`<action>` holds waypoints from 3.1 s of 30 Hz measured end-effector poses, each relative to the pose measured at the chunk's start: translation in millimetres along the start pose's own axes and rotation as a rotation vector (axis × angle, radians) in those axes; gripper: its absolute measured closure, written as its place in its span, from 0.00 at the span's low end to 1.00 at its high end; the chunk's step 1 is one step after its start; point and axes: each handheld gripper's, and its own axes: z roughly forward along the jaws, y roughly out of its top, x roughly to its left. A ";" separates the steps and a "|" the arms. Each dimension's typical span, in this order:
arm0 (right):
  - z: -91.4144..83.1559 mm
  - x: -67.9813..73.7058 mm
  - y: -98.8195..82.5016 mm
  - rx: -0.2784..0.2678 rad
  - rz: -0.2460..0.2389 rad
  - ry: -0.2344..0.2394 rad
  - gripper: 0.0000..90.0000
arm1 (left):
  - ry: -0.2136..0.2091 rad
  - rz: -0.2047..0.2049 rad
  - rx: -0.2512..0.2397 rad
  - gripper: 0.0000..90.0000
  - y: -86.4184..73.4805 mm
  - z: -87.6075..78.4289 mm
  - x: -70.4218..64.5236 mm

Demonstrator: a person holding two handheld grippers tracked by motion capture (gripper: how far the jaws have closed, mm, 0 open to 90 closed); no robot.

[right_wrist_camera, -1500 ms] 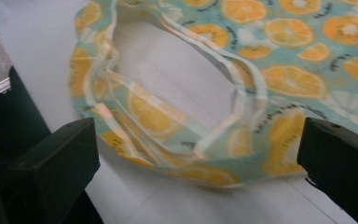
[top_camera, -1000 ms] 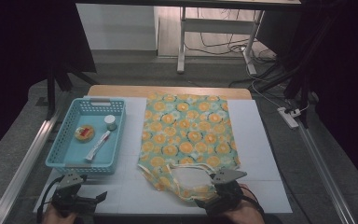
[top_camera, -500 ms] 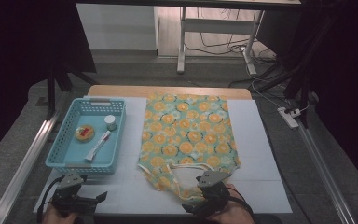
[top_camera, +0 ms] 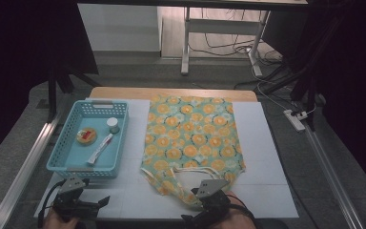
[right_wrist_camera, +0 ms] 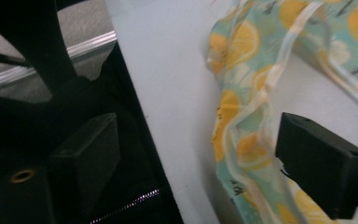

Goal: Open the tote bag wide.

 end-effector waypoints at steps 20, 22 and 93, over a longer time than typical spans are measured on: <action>11.8 -23.8 -5.4 0.118 0.006 -0.016 0.98 | -0.003 0.003 0.005 0.00 0.3 0.2 0.0; 3.0 -26.6 -0.7 0.067 0.026 0.013 0.98 | -0.003 0.002 0.006 0.00 0.3 0.2 0.1; 34.1 -243.2 123.6 -0.055 0.110 -0.273 0.99 | -0.016 -0.017 0.001 0.00 0.2 0.4 3.1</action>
